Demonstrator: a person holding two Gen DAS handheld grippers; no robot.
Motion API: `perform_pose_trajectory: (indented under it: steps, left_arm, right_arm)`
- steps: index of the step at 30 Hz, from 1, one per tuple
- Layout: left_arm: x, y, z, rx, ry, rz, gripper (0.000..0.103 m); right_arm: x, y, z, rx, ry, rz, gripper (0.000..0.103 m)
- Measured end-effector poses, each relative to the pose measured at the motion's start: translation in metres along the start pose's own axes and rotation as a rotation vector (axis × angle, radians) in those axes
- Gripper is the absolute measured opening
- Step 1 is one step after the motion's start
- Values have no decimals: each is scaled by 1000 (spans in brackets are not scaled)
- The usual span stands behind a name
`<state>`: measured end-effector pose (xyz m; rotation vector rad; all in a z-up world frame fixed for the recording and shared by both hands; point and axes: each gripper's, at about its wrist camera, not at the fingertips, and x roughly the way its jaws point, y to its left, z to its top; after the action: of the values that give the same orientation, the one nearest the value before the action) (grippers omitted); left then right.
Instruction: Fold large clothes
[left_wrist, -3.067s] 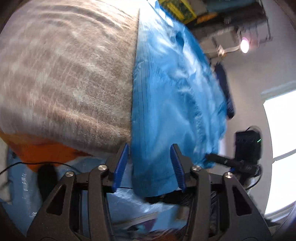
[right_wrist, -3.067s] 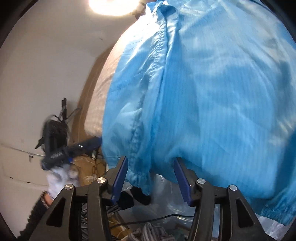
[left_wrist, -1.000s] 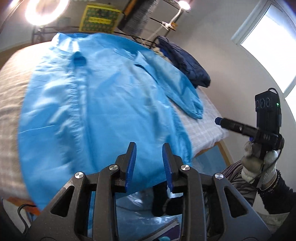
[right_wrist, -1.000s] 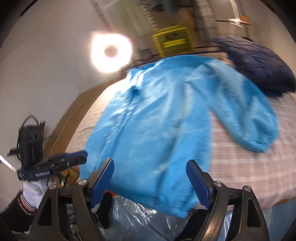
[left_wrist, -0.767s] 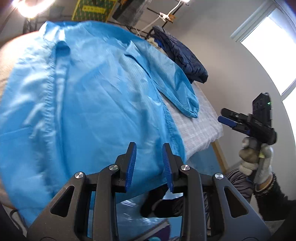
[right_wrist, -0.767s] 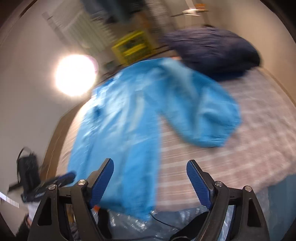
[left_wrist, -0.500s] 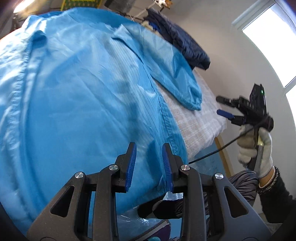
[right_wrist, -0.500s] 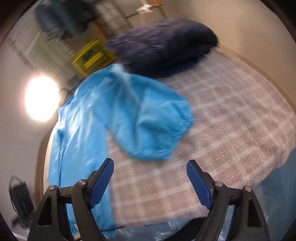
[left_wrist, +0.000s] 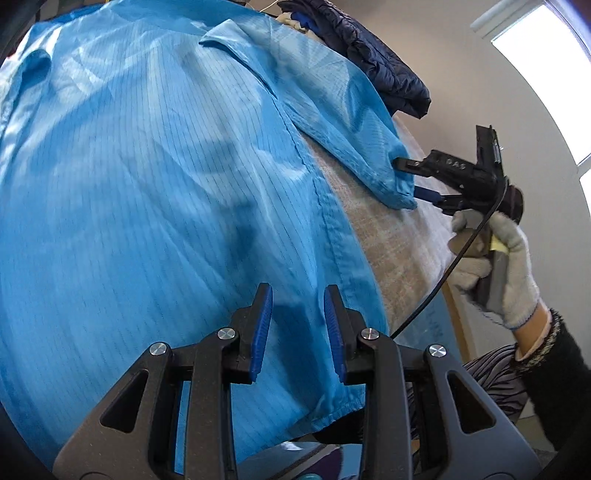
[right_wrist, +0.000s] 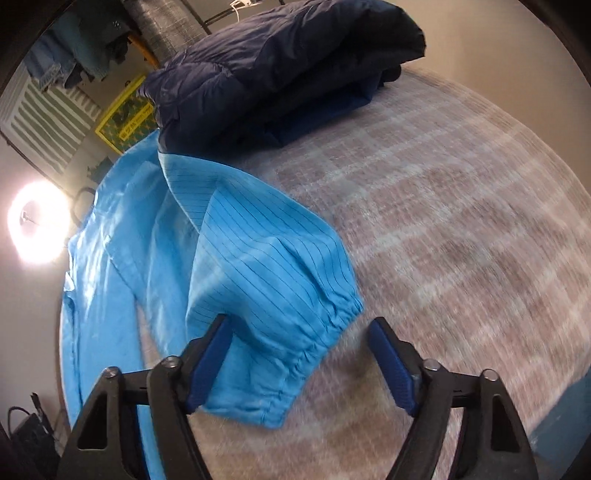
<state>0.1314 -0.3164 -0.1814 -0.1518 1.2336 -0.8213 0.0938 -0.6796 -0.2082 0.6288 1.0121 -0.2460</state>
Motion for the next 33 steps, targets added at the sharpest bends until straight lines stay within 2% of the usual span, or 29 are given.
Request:
perform_pose_trajectory:
  steps: [1, 2, 4, 5, 6, 10, 14, 19, 23, 26, 29, 33]
  left_arm:
    - [2, -1, 1, -5, 1, -10, 28]
    - [4, -3, 1, -11, 3, -25, 28]
    - [11, -7, 1, -18, 9, -63, 28]
    - [18, -12, 2, -14, 16, -77, 28]
    - [24, -15, 2, -9, 27, -91, 28]
    - [31, -23, 4, -10, 36, -128, 28]
    - [15, -20, 8, -17, 11, -112, 28]
    - [-28, -3, 11, -83, -70, -105, 28]
    - [-74, 17, 12, -117, -179, -67, 28]
    - [-108, 36, 11, -168, -265, -46, 28]
    - [-137, 60, 9, -234, -334, -22, 29]
    - [-162, 91, 8, -332, -389, -17, 29]
  right_arm:
    - [0, 1, 0, -13, -11, -7, 73]
    - [0, 2, 0, -23, -18, -12, 63]
    - [0, 1, 2, -42, -19, -17, 38]
    - [0, 0, 2, -41, -14, -6, 20]
    - [-2, -1, 2, -32, -6, 15, 13]
    - [-19, -3, 6, -25, -46, 54, 10]
    - [-53, 15, 6, -98, -128, 94, 10]
    - [-101, 67, -8, -281, -248, 137, 10]
    - [-123, 125, -28, -475, -315, 156, 10]
    - [-130, 164, -56, -618, -320, 204, 10]
    - [-128, 193, -83, -742, -291, 248, 10]
    - [-111, 228, -130, -935, -221, 273, 10]
